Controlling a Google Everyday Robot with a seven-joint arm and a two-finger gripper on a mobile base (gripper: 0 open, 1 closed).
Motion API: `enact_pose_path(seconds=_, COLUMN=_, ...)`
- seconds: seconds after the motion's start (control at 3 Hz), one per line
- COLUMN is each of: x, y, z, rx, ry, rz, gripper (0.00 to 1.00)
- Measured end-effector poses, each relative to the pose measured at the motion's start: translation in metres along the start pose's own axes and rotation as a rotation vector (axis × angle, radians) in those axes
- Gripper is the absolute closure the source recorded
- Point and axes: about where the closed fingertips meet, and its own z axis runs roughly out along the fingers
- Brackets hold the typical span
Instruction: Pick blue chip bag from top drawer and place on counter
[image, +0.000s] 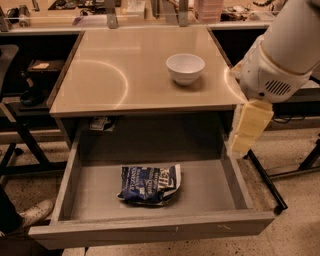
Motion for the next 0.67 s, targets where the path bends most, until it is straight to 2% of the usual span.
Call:
enact_pose_path(seconds=0.33, x=-0.023, y=0.024, z=0.031, rx=-0.027, ry=-0.021, rz=-0.022, gripper=0.0)
enact_pose_path(seconds=0.67, x=-0.049, y=0.045, z=0.073, rx=-0.091, ry=-0.04, rz=-0.044, gripper=0.0)
